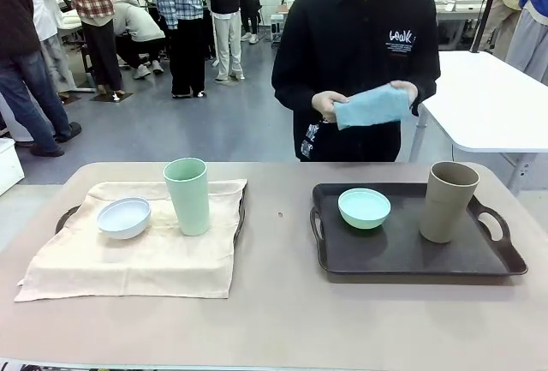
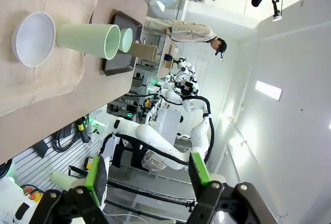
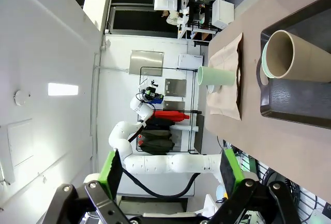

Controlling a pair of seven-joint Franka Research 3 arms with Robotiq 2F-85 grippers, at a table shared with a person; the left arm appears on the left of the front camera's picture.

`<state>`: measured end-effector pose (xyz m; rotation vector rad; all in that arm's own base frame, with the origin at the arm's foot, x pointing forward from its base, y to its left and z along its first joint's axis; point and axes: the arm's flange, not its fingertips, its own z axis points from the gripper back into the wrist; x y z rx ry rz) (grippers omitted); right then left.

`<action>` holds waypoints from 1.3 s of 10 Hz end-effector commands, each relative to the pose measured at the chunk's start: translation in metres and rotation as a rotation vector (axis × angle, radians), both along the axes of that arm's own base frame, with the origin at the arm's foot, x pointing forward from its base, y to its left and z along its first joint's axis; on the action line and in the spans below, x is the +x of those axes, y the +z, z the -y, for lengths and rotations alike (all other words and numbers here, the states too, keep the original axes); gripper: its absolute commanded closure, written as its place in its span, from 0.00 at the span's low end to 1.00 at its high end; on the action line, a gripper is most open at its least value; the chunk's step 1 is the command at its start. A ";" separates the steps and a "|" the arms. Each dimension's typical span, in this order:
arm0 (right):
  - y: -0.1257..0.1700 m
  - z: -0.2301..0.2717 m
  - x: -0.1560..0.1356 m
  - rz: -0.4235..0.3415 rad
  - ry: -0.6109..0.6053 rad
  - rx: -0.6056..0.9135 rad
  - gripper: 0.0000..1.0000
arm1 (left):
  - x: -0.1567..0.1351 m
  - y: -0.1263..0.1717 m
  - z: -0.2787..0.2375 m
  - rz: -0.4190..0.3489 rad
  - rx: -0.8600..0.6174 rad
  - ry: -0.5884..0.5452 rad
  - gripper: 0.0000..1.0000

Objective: Set up a tray with a mat and arrange the tableware.
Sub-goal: Pick up the Picnic Bowl and Reusable plastic cup from the Handle tray in front of the human's position and hold them in the air.

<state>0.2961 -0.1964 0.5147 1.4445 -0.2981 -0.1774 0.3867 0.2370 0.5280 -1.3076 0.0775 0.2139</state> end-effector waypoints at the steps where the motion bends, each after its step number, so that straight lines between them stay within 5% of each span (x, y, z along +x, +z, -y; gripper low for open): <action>1: -0.002 -0.002 0.001 0.016 0.004 0.005 0.00 | -0.004 0.001 0.002 0.001 0.023 0.005 0.16; 4: 0.000 0.000 0.000 0.000 0.000 0.000 0.00 | 0.000 0.000 0.000 0.000 0.000 0.000 0.16; 7: 0.028 -0.009 0.037 0.302 0.290 -0.408 0.00 | 0.020 0.039 0.081 0.076 0.361 -0.077 0.16; 8: 0.033 -0.007 0.037 0.390 0.480 -0.504 0.00 | 0.021 0.056 0.113 0.133 0.451 -0.100 0.16; 10: 0.045 0.014 0.032 0.525 0.747 -0.510 0.00 | 0.011 0.098 0.195 0.228 0.606 -0.127 0.16; 11: 0.048 0.027 0.035 0.501 0.668 -0.360 0.00 | 0.009 0.113 0.239 0.255 0.656 -0.092 0.16; 12: 0.048 -0.016 0.034 0.342 0.577 -0.492 0.00 | 0.000 0.117 0.273 0.128 0.504 -0.109 0.16; 13: 0.048 -0.016 0.034 0.342 0.577 -0.492 0.00 | 0.017 0.120 0.211 0.252 0.585 -0.144 0.16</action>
